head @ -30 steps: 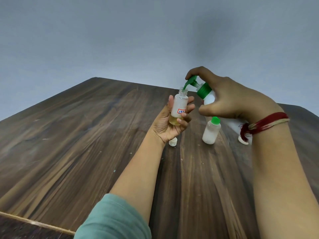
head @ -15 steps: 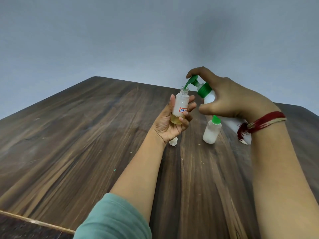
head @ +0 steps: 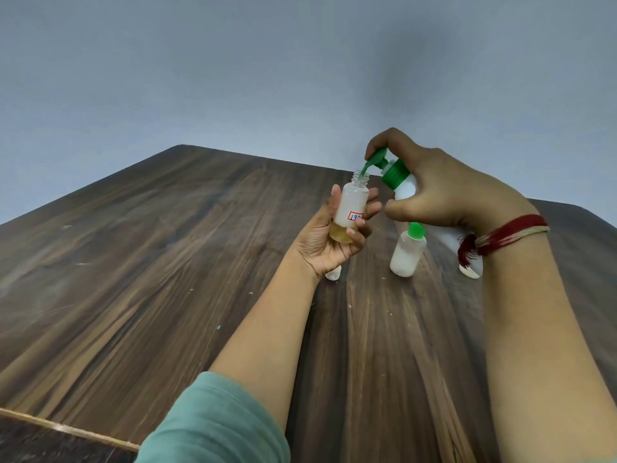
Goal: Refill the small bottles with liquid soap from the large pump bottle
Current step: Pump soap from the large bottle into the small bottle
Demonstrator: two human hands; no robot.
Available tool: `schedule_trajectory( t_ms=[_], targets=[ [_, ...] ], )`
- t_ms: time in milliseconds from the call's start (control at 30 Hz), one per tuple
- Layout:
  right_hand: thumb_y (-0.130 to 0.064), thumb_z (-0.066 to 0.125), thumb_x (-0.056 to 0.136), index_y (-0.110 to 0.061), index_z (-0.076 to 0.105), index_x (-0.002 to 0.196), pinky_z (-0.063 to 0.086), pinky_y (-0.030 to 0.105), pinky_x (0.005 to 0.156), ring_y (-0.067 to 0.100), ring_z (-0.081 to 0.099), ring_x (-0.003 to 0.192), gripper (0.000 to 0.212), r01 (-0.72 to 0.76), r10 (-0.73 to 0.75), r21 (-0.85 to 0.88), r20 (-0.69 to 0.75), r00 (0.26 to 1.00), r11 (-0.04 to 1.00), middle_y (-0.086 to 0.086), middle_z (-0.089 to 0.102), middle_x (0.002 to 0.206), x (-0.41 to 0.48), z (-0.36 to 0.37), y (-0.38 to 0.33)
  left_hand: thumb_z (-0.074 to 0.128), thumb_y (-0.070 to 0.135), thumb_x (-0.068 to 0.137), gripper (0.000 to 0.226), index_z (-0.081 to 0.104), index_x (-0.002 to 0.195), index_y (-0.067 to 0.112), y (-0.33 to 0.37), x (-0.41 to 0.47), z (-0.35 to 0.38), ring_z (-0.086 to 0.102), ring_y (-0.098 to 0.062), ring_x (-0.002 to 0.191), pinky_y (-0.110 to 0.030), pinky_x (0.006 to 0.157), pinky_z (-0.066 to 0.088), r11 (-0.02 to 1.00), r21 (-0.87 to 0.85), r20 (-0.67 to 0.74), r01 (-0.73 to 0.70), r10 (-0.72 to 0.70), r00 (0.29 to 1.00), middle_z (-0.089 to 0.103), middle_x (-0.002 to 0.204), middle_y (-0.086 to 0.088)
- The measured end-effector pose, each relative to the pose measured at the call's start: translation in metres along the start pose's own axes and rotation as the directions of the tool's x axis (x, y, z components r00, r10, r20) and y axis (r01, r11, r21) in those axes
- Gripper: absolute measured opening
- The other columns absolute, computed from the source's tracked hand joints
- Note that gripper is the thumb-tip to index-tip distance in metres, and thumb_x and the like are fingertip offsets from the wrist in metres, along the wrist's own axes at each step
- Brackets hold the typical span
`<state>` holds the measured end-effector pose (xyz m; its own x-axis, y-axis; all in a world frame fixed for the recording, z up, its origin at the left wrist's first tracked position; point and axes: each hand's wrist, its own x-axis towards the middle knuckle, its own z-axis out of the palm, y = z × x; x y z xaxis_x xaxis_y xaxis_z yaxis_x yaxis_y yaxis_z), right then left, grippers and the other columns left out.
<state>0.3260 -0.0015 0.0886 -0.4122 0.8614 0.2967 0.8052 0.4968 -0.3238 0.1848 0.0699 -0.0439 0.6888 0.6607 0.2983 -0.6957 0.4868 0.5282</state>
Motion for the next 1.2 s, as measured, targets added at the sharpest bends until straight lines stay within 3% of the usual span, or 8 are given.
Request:
schedule_trajectory(
  t_ms=[233, 433, 633, 900, 1200],
  targets=[
    [-0.011, 0.066, 0.074, -0.044, 0.035, 0.137, 0.036, 0.006, 0.053, 0.009, 0.048, 0.065, 0.077, 0.003, -0.003, -0.015, 0.004, 1.000, 1.000, -0.018, 0.046, 0.075, 0.0036, 0.0028, -0.0020, 0.091, 0.027, 0.057, 0.059, 0.071, 0.104, -0.001, 0.0035, 0.0004, -0.0022, 0.063, -0.012, 0.062, -0.017, 0.049, 0.053, 0.997, -0.074, 0.031, -0.025, 0.027, 0.999, 0.071, 0.090, -0.014],
    [-0.009, 0.065, 0.074, -0.035, 0.041, 0.123, 0.035, 0.014, 0.051, 0.013, 0.045, 0.062, 0.060, 0.018, -0.019, -0.014, -0.014, 1.000, 1.000, -0.004, 0.049, 0.071, 0.0028, 0.0030, -0.0021, 0.092, 0.028, 0.055, 0.059, 0.072, 0.103, 0.001, 0.0036, -0.0003, -0.0029, 0.063, -0.011, 0.061, -0.017, 0.048, 0.053, 0.999, -0.040, 0.022, -0.020, 0.021, 1.000, 0.072, 0.089, -0.013],
    [-0.007, 0.064, 0.075, -0.031, 0.043, 0.117, 0.035, 0.017, 0.051, 0.010, 0.043, 0.058, 0.053, 0.029, -0.029, -0.029, -0.023, 0.999, 0.999, -0.006, 0.047, 0.067, 0.0018, 0.0028, -0.0003, 0.093, 0.030, 0.051, 0.061, 0.073, 0.101, 0.002, 0.0013, -0.0001, -0.0017, 0.062, -0.010, 0.060, -0.016, 0.048, 0.052, 1.000, -0.002, 0.001, -0.009, 0.009, 1.000, 0.072, 0.087, -0.012],
    [-0.011, 0.064, 0.073, -0.042, 0.036, 0.137, 0.035, 0.007, 0.052, 0.013, 0.048, 0.063, 0.076, 0.034, -0.035, -0.031, -0.020, 0.999, 0.999, -0.019, 0.044, 0.072, 0.0045, 0.0052, -0.0026, 0.088, 0.022, 0.061, 0.056, 0.069, 0.106, -0.004, 0.0047, 0.0001, -0.0020, 0.065, -0.017, 0.063, -0.023, 0.049, 0.055, 0.990, -0.138, 0.063, -0.018, 0.027, 0.998, 0.071, 0.090, -0.018],
    [-0.006, 0.064, 0.074, -0.034, 0.042, 0.113, 0.036, 0.013, 0.051, 0.003, 0.043, 0.054, 0.052, 0.039, -0.038, 0.018, -0.030, 0.999, 0.999, -0.005, 0.047, 0.065, 0.0023, 0.0033, -0.0002, 0.092, 0.026, 0.054, 0.059, 0.071, 0.102, -0.001, 0.0016, 0.0000, -0.0011, 0.064, -0.012, 0.060, -0.018, 0.048, 0.053, 0.998, -0.054, 0.019, -0.013, 0.014, 1.000, 0.072, 0.087, -0.014]
  ],
)
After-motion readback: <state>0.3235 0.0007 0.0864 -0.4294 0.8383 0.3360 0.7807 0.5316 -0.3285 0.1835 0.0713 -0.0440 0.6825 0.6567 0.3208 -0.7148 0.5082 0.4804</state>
